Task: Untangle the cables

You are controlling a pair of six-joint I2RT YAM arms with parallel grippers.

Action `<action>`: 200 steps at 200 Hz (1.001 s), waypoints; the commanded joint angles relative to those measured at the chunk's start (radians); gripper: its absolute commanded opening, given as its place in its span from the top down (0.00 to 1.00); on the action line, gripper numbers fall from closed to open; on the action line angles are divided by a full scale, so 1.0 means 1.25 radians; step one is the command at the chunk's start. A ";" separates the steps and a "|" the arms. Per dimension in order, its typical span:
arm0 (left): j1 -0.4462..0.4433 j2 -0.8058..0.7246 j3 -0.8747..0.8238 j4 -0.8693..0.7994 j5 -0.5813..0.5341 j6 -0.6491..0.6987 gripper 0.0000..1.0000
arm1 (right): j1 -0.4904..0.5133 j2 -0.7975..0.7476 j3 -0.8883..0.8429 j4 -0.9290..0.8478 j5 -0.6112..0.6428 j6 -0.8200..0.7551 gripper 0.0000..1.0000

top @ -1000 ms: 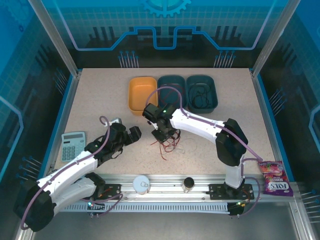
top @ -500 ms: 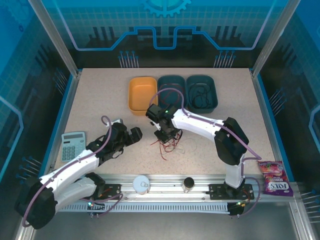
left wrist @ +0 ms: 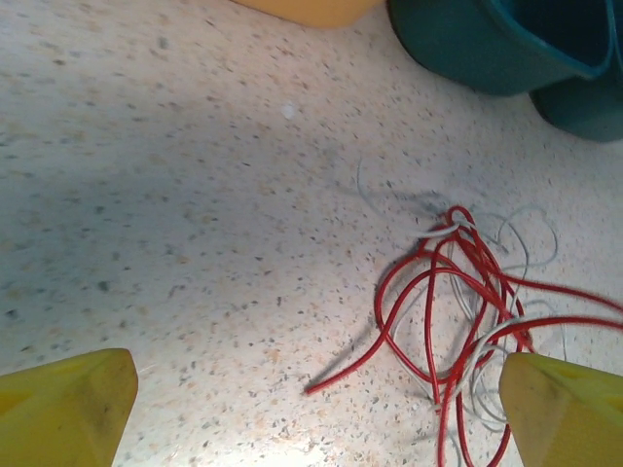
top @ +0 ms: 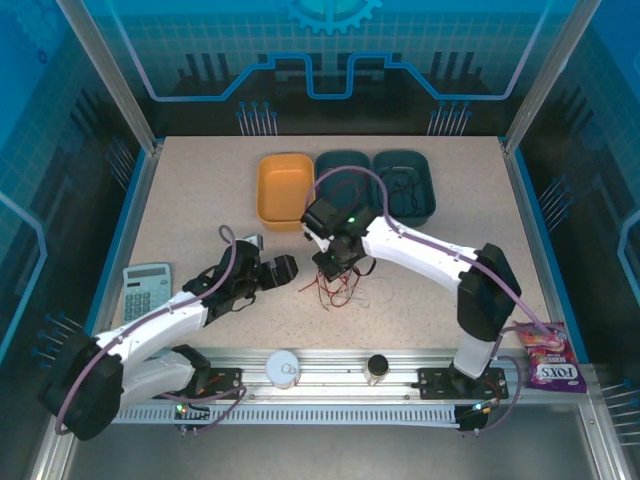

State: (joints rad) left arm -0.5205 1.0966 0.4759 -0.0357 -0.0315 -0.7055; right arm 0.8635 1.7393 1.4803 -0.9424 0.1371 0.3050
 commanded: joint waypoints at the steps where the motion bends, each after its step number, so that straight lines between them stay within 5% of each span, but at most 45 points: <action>1: 0.004 0.044 0.031 0.074 0.088 0.049 0.09 | -0.027 -0.053 -0.032 0.019 -0.013 0.024 0.97; 55: -0.002 0.151 0.060 0.180 0.212 0.065 0.31 | -0.071 -0.167 -0.109 0.117 -0.078 0.057 0.99; 151: -0.081 0.270 0.144 0.263 0.236 0.064 0.34 | -0.092 -0.227 -0.131 0.171 -0.125 0.080 0.99; 168: -0.080 0.290 0.148 0.273 0.210 0.038 0.44 | -0.093 -0.230 -0.131 0.183 -0.143 0.084 1.00; 200: -0.080 0.298 0.138 0.274 0.168 0.005 0.82 | -0.095 -0.230 -0.121 0.162 -0.107 0.085 0.99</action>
State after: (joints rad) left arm -0.6174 1.4651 0.6407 0.2806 0.2234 -0.6662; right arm 0.7559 1.4719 1.3235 -0.7395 -0.0105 0.3950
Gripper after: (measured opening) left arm 0.260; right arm 0.062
